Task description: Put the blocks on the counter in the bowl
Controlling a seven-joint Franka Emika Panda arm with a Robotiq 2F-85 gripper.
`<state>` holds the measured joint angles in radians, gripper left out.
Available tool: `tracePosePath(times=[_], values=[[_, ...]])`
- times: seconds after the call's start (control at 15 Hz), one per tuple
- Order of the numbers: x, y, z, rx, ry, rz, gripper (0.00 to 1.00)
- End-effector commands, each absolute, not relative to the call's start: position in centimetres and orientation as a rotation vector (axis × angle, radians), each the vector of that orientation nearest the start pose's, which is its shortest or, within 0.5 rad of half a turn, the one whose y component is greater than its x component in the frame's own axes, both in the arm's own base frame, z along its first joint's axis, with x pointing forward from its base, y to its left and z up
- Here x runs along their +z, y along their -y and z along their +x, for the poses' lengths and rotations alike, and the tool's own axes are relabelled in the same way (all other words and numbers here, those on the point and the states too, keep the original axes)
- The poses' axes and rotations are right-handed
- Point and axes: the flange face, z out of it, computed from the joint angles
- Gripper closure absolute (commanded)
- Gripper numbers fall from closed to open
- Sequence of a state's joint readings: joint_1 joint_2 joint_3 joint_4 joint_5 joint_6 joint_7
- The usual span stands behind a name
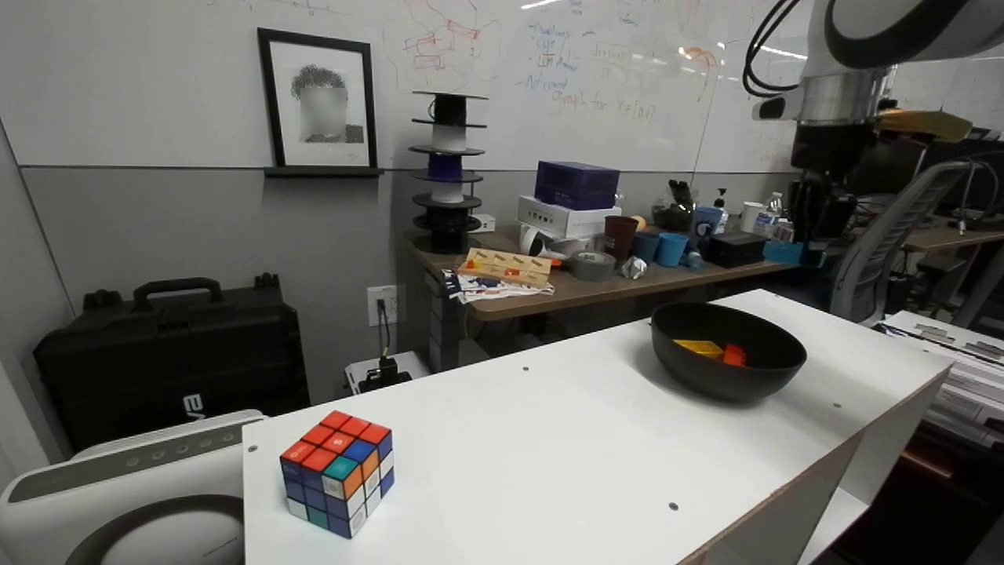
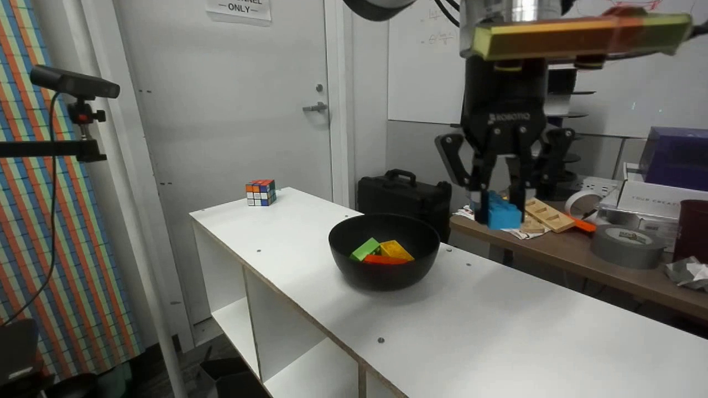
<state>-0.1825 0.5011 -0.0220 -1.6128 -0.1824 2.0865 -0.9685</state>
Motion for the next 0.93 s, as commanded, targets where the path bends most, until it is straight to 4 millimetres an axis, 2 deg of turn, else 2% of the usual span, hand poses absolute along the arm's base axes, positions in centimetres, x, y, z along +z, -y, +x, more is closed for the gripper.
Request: tracePosePath(times=[0.0, 0.2, 0.33, 0.53, 0.67, 0.87], values=[[34.5, 10.2, 64.9, 0.235, 1.369, -2.919, 0.89], [31.9, 8.2, 63.2, 0.387, 1.349, -2.878, 0.89], [29.2, 7.7, 62.3, 0.468, 1.338, -2.841, 0.89], [27.2, 5.9, 62.0, 0.464, 1.385, -2.816, 0.89], [27.1, 4.1, 62.1, 0.445, 1.409, -2.798, 0.89], [27.9, 1.3, 62.4, 0.401, 1.468, -2.789, 0.89]])
